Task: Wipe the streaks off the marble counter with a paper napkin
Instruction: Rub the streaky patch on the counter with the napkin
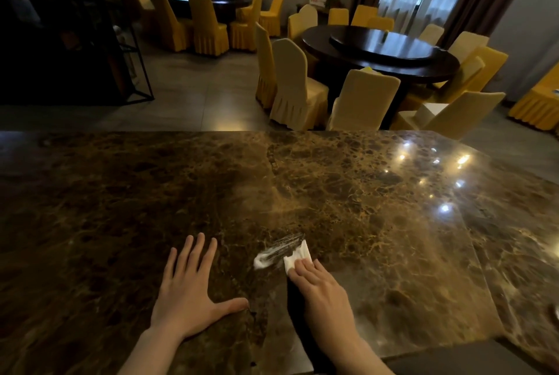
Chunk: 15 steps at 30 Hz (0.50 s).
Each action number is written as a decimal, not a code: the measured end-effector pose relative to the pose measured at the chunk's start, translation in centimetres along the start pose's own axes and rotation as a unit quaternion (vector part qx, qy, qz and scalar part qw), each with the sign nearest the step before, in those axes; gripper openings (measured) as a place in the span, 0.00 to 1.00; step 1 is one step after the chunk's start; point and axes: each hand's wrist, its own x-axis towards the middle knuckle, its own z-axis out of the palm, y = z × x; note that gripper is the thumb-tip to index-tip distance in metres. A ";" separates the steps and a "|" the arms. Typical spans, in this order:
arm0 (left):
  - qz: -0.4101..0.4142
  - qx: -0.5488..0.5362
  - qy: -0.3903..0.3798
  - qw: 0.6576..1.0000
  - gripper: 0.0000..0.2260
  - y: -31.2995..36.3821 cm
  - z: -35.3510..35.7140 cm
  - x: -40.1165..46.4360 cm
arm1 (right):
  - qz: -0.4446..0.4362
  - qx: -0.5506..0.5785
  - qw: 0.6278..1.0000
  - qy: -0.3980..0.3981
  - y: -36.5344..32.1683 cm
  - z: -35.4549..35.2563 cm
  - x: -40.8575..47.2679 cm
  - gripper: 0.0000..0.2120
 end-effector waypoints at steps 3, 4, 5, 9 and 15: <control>-0.014 0.002 0.010 1.000 0.64 0.3 0.0 0.1 | -0.017 -0.005 1.000 -0.011 1.2 -1.7 -0.6 0.13; -0.015 0.005 0.008 1.000 0.64 0.3 0.1 0.1 | 0.009 0.005 1.000 -0.012 1.6 -2.4 -0.4 0.10; -0.015 0.005 0.006 1.000 0.64 0.3 0.1 0.1 | 0.047 0.027 0.999 -0.001 2.0 -2.9 0.2 0.10; -0.018 -0.008 0.008 1.000 0.64 0.4 0.2 0.2 | 0.197 0.100 0.971 0.093 2.4 -3.0 4.3 0.21; -0.010 -0.022 0.008 1.000 0.63 0.1 0.1 0.2 | 0.174 0.096 0.978 0.068 -1.4 0.0 6.5 0.17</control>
